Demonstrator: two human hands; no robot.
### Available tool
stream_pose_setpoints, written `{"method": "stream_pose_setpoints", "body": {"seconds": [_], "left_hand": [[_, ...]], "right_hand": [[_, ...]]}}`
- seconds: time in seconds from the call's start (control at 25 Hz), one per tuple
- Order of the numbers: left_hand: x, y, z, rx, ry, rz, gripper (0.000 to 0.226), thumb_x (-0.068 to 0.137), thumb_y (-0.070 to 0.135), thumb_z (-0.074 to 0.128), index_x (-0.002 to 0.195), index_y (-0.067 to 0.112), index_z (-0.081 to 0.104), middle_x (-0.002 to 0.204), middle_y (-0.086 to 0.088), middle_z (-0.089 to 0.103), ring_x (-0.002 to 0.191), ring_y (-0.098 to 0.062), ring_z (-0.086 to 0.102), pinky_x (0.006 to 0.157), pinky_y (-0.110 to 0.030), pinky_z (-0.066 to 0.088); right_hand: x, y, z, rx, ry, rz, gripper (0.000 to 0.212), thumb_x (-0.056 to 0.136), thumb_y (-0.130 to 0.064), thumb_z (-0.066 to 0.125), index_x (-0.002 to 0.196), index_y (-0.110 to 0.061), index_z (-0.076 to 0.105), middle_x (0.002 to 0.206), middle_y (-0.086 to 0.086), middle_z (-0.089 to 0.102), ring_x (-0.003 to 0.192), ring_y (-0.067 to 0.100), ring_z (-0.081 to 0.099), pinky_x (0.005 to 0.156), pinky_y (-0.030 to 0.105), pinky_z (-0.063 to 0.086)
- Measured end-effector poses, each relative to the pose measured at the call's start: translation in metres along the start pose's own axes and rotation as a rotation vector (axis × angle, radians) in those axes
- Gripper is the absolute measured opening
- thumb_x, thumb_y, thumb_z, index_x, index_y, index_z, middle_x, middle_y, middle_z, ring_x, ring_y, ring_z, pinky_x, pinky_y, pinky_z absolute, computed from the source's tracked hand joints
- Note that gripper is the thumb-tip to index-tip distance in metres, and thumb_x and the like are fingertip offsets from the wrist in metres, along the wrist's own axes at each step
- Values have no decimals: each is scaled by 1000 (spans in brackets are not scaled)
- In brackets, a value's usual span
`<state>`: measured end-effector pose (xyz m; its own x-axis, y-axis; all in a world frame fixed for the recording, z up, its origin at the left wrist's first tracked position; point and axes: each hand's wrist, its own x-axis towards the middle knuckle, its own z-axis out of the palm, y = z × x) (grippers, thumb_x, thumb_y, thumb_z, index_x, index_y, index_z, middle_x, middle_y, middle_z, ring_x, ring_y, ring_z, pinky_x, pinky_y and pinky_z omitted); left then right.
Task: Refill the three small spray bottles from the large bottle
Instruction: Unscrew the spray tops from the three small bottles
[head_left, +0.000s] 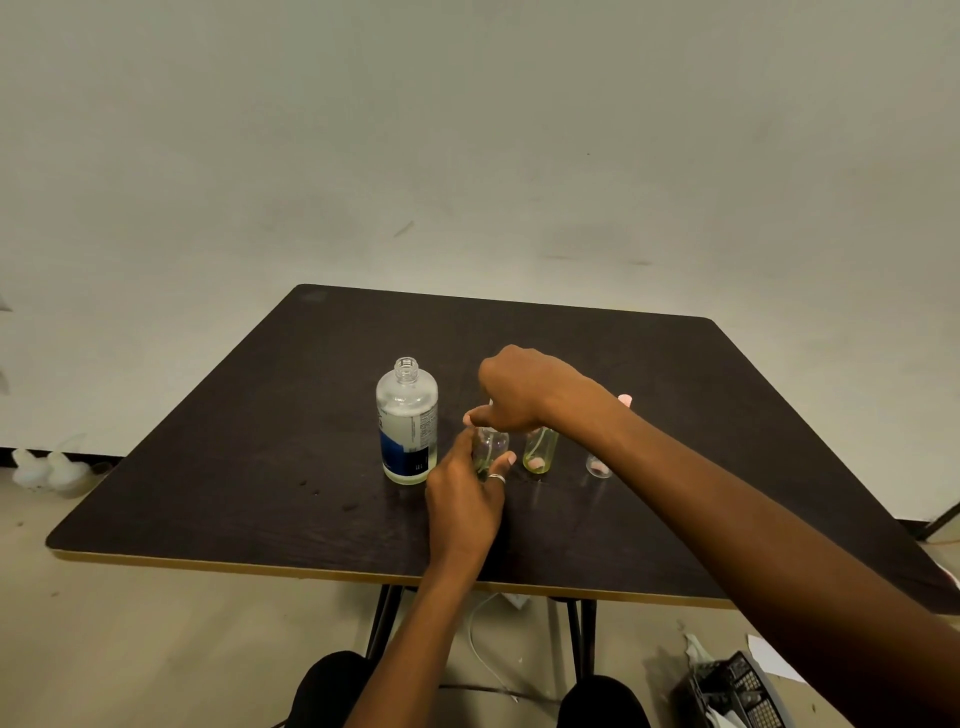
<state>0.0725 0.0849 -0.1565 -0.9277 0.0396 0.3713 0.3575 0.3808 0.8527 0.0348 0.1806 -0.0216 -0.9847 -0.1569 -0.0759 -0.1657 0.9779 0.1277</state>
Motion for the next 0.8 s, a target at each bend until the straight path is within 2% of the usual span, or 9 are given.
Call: {"method": "stream_pose_setpoints", "body": {"seconds": [0.16, 0.24, 0.32, 0.4, 0.48, 0.52, 0.6, 0.72, 0.8], "left_hand": [[0, 0, -1, -14, -1, 4, 38, 89, 25, 74, 125, 21, 61, 105, 7, 71, 90, 2, 59, 68, 1, 40], [-1, 0, -2, -28, -2, 15, 36, 89, 25, 73, 122, 22, 62, 104, 11, 70, 90, 3, 59, 72, -2, 44], [-1, 1, -2, -34, -10, 8, 37, 89, 25, 73, 123, 22, 61, 102, 16, 65, 91, 2, 59, 71, -2, 44], [-1, 2, -1, -31, -6, -6, 37, 88, 26, 74, 123, 21, 62, 102, 14, 65, 91, 0, 61, 68, 2, 40], [0, 1, -1, -27, -10, -13, 35, 88, 27, 73, 122, 23, 62, 105, 9, 70, 91, -1, 61, 67, 1, 40], [0, 0, -1, -27, -14, -15, 35, 89, 27, 73, 122, 23, 62, 106, 8, 70, 91, 1, 60, 67, 1, 40], [0, 0, -1, -25, -16, -17, 38, 89, 27, 73, 124, 23, 61, 108, 8, 70, 93, 0, 61, 67, 1, 40], [-1, 2, -2, -22, -12, -15, 41, 89, 25, 73, 128, 21, 60, 111, 7, 70, 95, 0, 60, 69, 0, 40], [-1, 1, -2, -28, -14, -9, 40, 89, 25, 73, 127, 21, 60, 109, 8, 70, 94, 1, 60, 69, 1, 40]], "right_hand": [[0, 1, -4, 42, -79, -126, 12, 85, -21, 70, 95, -15, 72, 96, 1, 71, 86, 18, 66, 77, 31, 55], [-1, 3, -7, 82, -117, -178, 20, 81, -11, 71, 98, -20, 74, 105, -3, 71, 94, 16, 65, 82, 29, 53], [-1, 6, -7, 94, -105, -178, 26, 81, -18, 74, 106, -21, 72, 111, -3, 69, 99, 16, 64, 82, 29, 52], [0, 7, -7, 84, -62, -127, 28, 85, -37, 70, 104, -16, 71, 98, 0, 69, 88, 17, 65, 69, 25, 49], [1, 6, -6, 65, -31, -56, 39, 89, -47, 62, 81, -10, 67, 73, 2, 66, 69, 18, 63, 55, 23, 39], [1, 6, -5, 61, -18, -35, 42, 91, -47, 60, 72, -10, 63, 66, 3, 63, 63, 18, 61, 53, 24, 38], [1, 4, -4, 62, -20, -55, 33, 90, -41, 64, 73, -12, 64, 71, 2, 65, 67, 18, 62, 57, 26, 44], [-2, 4, -11, 94, -98, -148, 6, 85, -18, 68, 90, -18, 72, 92, -2, 70, 84, 16, 65, 74, 29, 54], [-3, 6, -14, 116, -151, -171, 19, 82, -13, 70, 100, -20, 71, 102, -4, 69, 91, 15, 64, 77, 28, 53]]}}
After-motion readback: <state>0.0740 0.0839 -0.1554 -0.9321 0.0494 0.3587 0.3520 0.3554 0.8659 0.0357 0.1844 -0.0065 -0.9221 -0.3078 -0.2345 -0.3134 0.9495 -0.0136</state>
